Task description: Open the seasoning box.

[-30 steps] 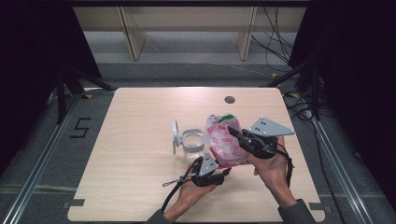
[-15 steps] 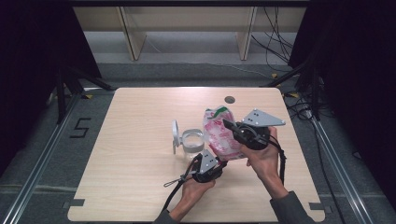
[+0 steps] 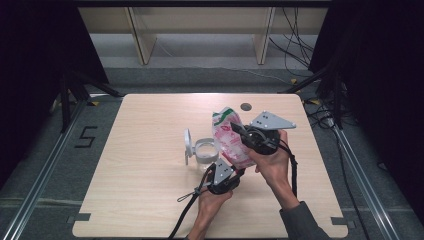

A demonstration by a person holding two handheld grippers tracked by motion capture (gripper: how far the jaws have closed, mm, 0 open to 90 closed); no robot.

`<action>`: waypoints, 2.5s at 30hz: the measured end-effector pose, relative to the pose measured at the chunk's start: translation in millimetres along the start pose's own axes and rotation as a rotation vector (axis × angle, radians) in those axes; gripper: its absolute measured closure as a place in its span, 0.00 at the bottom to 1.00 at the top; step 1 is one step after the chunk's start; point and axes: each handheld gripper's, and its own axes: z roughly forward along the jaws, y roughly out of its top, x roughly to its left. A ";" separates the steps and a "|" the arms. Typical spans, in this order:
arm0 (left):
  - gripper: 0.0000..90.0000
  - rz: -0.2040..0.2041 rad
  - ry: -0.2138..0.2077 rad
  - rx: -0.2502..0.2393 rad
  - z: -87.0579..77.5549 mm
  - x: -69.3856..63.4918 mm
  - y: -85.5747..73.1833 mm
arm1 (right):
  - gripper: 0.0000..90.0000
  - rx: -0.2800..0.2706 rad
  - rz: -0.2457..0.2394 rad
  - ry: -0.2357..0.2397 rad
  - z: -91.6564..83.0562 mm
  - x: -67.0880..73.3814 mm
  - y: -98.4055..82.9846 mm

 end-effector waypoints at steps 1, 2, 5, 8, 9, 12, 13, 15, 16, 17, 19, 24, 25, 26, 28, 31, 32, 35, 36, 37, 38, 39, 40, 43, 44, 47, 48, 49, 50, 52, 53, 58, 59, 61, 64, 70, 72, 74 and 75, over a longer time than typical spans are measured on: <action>0.82 -0.013 0.002 -0.010 0.5 1.2 0.5 | 1.00 -0.007 -0.013 -0.005 0.6 -0.6 1.4; 0.82 -0.017 -0.001 -0.016 0.7 1.9 0.8 | 1.00 -0.002 0.002 0.000 0.4 -0.4 2.7; 0.82 -0.020 -0.006 -0.025 0.3 3.8 1.6 | 1.00 -0.003 0.007 0.005 2.4 -1.4 5.5; 0.82 -0.018 -0.002 -0.024 0.3 3.9 2.3 | 1.00 -0.001 0.004 0.005 4.6 -0.5 7.4; 0.81 -0.017 -0.003 -0.022 0.3 3.6 2.5 | 1.00 -0.007 0.001 0.013 6.0 -0.5 7.6; 0.81 -0.037 -0.018 -0.032 4.0 2.7 1.8 | 1.00 0.009 -0.003 0.002 8.2 0.1 8.5; 0.81 -0.040 -0.019 -0.037 4.9 2.2 1.6 | 1.00 0.023 -0.001 0.005 9.3 1.0 8.6; 0.81 -0.049 -0.016 -0.051 7.4 1.7 1.0 | 1.00 0.028 -0.010 0.006 11.6 1.7 8.6; 0.82 -0.045 -0.017 -0.049 7.4 2.3 0.8 | 1.00 0.029 -0.005 0.009 12.9 2.8 8.7; 0.82 -0.052 -0.011 -0.051 7.7 2.0 0.6 | 1.00 0.027 -0.014 0.017 14.8 3.1 8.9; 0.81 -0.060 -0.012 -0.056 8.3 2.7 0.5 | 1.00 0.037 -0.015 0.009 17.2 4.2 9.4; 0.82 -0.062 -0.011 -0.070 9.6 3.1 -0.4 | 1.00 0.058 -0.014 0.017 23.1 6.6 12.3; 0.82 -0.059 -0.009 -0.072 9.8 3.0 -0.7 | 1.00 0.063 -0.017 0.016 24.6 6.9 12.6; 0.82 -0.066 -0.007 -0.075 9.4 2.8 -0.7 | 1.00 0.071 -0.001 0.014 25.2 8.1 12.6; 0.82 -0.067 -0.009 -0.079 9.7 2.5 -1.1 | 1.00 0.064 0.000 0.010 27.4 8.9 12.3; 0.82 -0.060 -0.007 -0.082 9.6 1.5 -0.9 | 1.00 0.074 0.002 0.030 29.9 8.0 13.6; 0.82 -0.061 -0.007 -0.086 9.5 1.2 -1.0 | 1.00 0.079 0.012 0.026 29.7 8.9 14.2; 0.82 -0.062 -0.006 -0.091 9.7 -0.2 -0.8 | 1.00 0.078 0.016 0.031 30.2 9.6 14.7; 0.82 -0.061 -0.007 -0.092 9.8 -0.4 -0.7 | 1.00 0.078 0.018 0.035 31.0 10.1 14.8; 0.82 -0.071 -0.009 -0.102 10.2 -0.9 -0.7 | 1.00 0.077 0.012 0.038 31.6 9.9 15.1; 0.82 -0.069 -0.008 -0.103 10.3 -1.1 -0.7 | 1.00 0.080 0.010 0.035 31.6 10.6 15.4; 0.82 -0.072 -0.009 -0.103 10.5 -1.5 -0.8 | 1.00 0.081 0.028 0.031 32.2 12.0 15.2; 0.82 -0.067 -0.010 -0.100 10.7 -1.6 -0.9 | 1.00 0.083 0.019 0.039 32.8 11.0 15.2; 0.82 -0.072 -0.015 -0.100 11.7 -1.6 -1.8 | 1.00 0.083 0.016 0.032 35.7 11.0 14.3; 0.82 -0.075 -0.013 -0.101 11.9 -1.8 -2.1 | 1.00 0.079 0.013 0.031 36.4 10.8 14.0; 0.82 -0.088 -0.049 -0.125 13.3 -2.5 -2.2 | 1.00 0.083 0.019 0.030 38.0 11.7 13.7; 0.82 -0.091 -0.054 -0.130 13.5 -2.8 -2.2 | 1.00 0.101 0.015 0.036 37.8 11.9 14.6; 0.82 -0.093 -0.052 -0.138 13.9 -3.9 -2.1 | 1.00 0.099 -0.002 0.040 38.6 11.6 14.9; 0.82 -0.096 -0.050 -0.141 14.1 -4.8 -1.8 | 1.00 0.104 0.003 0.043 38.9 11.8 15.2; 0.82 -0.082 -0.047 -0.134 13.9 -4.7 -1.7 | 1.00 0.097 0.018 0.029 41.0 13.0 14.7; 0.82 -0.086 -0.047 -0.136 14.0 -4.7 -1.7 | 1.00 0.103 0.016 0.031 41.4 12.2 15.1; 0.82 -0.072 -0.043 -0.123 13.9 -3.9 -2.6 | 1.00 0.122 0.007 0.040 45.3 12.1 14.9; 0.82 -0.072 -0.043 -0.124 13.9 -3.7 -2.7 | 1.00 0.121 0.014 0.042 46.8 12.7 14.9; 0.82 -0.072 -0.044 -0.120 13.5 -3.2 -2.6 | 1.00 0.129 0.003 0.044 48.8 12.2 15.2; 0.82 -0.071 -0.050 -0.132 14.1 -2.8 -2.9 | 1.00 0.130 -0.002 0.044 51.2 13.3 15.6; 0.82 -0.067 -0.049 -0.128 14.2 -1.7 -3.2 | 1.00 0.145 0.007 0.046 54.4 14.6 15.7; 0.82 -0.064 -0.045 -0.124 14.3 -1.0 -3.3 | 1.00 0.144 -0.004 0.049 55.8 14.0 15.4; 0.82 -0.070 -0.045 -0.131 14.4 -1.2 -3.1 | 1.00 0.151 0.016 0.047 55.8 14.4 15.6; 0.82 -0.085 -0.044 -0.145 14.6 -2.1 -3.2 | 1.00 0.143 0.022 0.046 56.8 15.2 15.6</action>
